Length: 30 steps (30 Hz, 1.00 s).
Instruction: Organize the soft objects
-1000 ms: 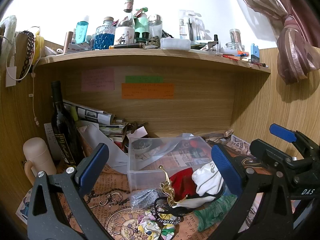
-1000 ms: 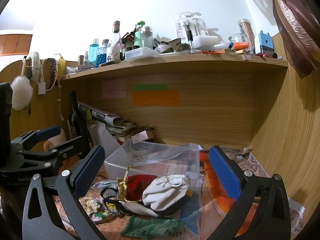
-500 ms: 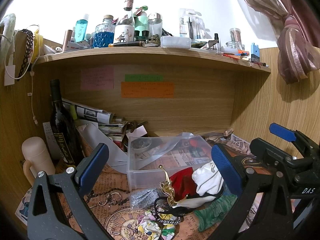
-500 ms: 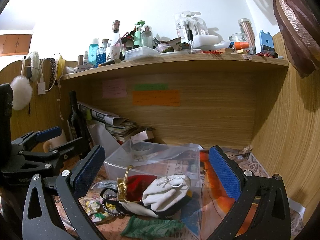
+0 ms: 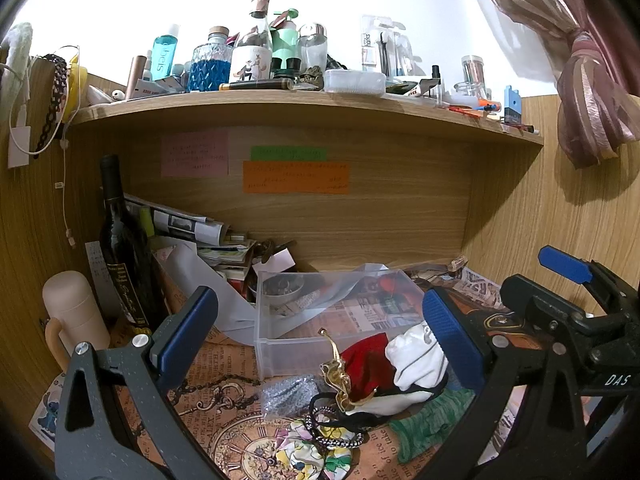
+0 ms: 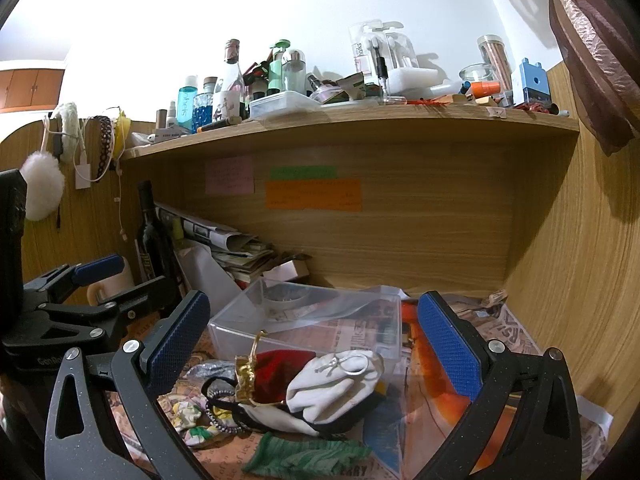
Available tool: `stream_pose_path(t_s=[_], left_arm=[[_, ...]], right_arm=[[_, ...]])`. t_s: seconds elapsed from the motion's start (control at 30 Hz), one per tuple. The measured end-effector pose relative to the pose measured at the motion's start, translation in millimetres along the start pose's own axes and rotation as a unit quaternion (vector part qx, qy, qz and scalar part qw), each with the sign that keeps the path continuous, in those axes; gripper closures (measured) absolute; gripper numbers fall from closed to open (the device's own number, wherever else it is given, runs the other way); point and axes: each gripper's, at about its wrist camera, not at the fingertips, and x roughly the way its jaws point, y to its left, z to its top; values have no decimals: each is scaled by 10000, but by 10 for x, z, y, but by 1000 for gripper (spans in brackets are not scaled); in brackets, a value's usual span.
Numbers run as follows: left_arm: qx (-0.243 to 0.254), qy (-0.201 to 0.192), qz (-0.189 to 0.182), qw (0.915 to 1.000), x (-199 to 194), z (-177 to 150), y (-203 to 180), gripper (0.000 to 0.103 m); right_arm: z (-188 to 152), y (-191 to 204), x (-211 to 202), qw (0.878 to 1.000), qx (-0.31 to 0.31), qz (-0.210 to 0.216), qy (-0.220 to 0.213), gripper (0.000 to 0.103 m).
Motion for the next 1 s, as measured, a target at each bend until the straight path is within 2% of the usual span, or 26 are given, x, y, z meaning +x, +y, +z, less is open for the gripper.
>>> stream_pose_path(t_s=[0.8, 1.0], left_arm=[[-15, 30, -19, 10000, 24, -36, 4, 0], [-61, 208, -113, 9997, 116, -98, 35, 0]], right_arm=[[-28, 13, 48, 10000, 34, 12, 42, 0], [-90, -31, 128, 9997, 119, 5, 223, 0]])
